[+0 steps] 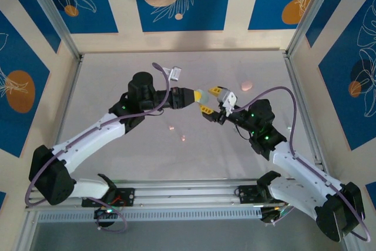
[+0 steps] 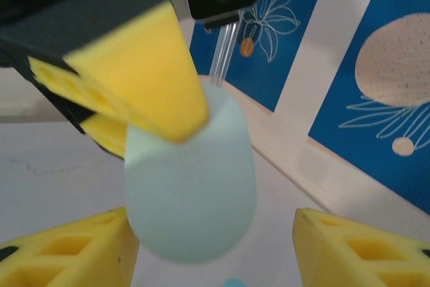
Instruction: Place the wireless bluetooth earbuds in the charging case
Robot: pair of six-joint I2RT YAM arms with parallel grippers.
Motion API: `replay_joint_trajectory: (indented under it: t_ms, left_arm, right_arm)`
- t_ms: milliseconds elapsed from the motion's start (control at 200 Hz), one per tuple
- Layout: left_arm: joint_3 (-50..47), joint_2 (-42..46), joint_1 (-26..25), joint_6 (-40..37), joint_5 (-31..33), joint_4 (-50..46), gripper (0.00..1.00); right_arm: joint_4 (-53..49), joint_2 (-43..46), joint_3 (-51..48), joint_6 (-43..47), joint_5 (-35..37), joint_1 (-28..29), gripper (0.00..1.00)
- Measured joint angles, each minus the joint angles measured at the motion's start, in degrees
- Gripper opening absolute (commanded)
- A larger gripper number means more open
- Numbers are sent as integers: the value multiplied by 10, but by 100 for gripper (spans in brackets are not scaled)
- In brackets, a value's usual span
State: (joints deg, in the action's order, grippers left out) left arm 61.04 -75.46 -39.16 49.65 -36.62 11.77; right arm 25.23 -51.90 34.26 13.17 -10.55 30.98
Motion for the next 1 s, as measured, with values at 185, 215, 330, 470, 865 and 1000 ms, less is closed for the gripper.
replay_joint_trajectory:
  t_ms: [185,215,330,470,865,1000]
  left_arm:
    - [1,0,3,9,0,5,23]
    - [1,0,3,10,0,7,23]
    - [2,0,5,10,0,11,24]
    - [2,0,5,10,-3,10,34]
    - [-70,91,5,-195,21,25,72]
    - [-150,153,5,-334,22,55,73]
  right_arm:
    - [13,-21,15,3,-23,0,49]
    - [13,-24,17,3,-24,0,48]
    - [13,-26,20,5,-26,0,39]
    - [7,-23,21,8,-29,-2,34]
    - [-152,-34,122,-58,-223,-70,33]
    - [-215,-75,190,-88,-322,-76,33]
